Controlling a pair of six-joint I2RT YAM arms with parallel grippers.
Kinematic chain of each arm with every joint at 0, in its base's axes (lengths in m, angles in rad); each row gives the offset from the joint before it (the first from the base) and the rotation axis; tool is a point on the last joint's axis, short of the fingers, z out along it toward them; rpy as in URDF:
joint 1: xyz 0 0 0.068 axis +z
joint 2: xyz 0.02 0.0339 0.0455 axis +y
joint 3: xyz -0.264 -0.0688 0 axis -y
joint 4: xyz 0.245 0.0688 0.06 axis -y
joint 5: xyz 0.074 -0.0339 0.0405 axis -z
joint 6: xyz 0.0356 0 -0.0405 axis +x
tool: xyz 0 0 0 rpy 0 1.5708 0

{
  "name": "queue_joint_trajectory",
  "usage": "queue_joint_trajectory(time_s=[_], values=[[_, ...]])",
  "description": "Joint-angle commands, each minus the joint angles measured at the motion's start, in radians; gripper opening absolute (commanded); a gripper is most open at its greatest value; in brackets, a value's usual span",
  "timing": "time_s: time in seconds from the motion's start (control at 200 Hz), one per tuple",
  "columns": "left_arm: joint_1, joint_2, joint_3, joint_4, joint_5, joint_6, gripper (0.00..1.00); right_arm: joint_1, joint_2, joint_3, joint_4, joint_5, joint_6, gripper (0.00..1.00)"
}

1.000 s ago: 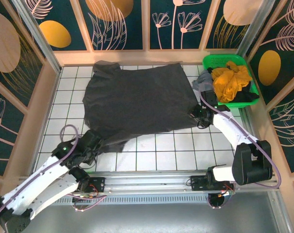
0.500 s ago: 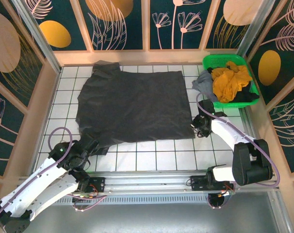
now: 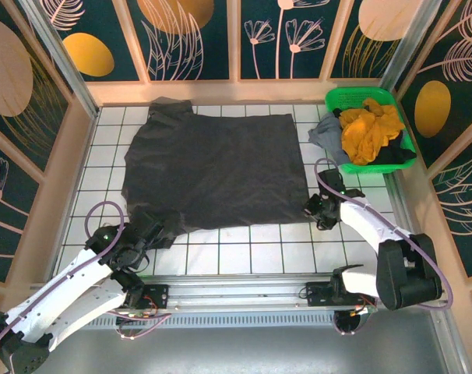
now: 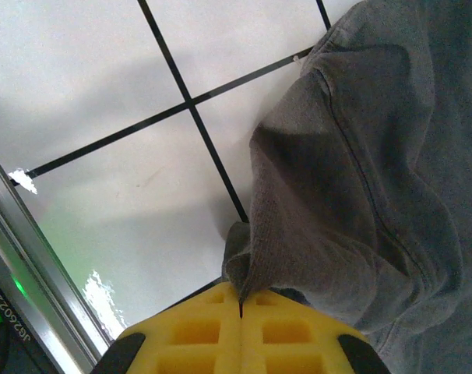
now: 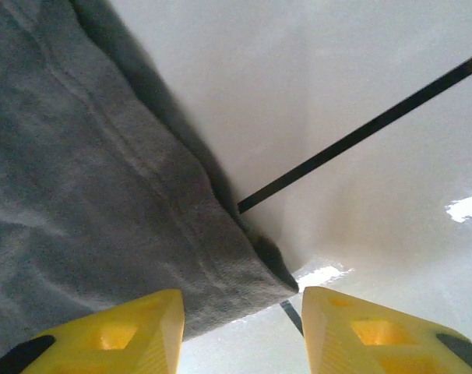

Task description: Fold and stack the t-shirts

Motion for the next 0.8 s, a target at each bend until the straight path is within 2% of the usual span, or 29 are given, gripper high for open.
queue_joint_trajectory(time_s=[0.0,0.165,0.435,0.556,0.596,0.646,0.796], values=[[0.004,0.005,-0.010,0.016,0.006,0.024,0.00,0.004,0.024,-0.011,0.001,-0.017,0.034,0.40],[0.003,0.015,-0.007,0.025,0.006,0.033,0.00,0.006,0.082,-0.001,0.007,-0.015,0.055,0.37],[0.004,0.009,-0.009,0.020,0.005,0.032,0.00,-0.003,0.166,0.011,0.002,0.062,0.041,0.37],[0.003,0.011,-0.007,0.018,0.000,0.030,0.00,-0.007,0.188,0.009,0.028,0.057,0.042,0.22],[0.004,0.011,-0.007,0.019,0.001,0.030,0.00,-0.007,0.181,0.012,0.026,0.063,0.051,0.10],[0.003,0.012,-0.007,0.021,0.004,0.029,0.00,-0.008,0.155,0.018,0.021,0.079,0.064,0.00],[0.004,0.014,-0.006,0.024,0.011,0.031,0.00,-0.007,0.018,0.047,-0.098,0.178,0.102,0.00]])
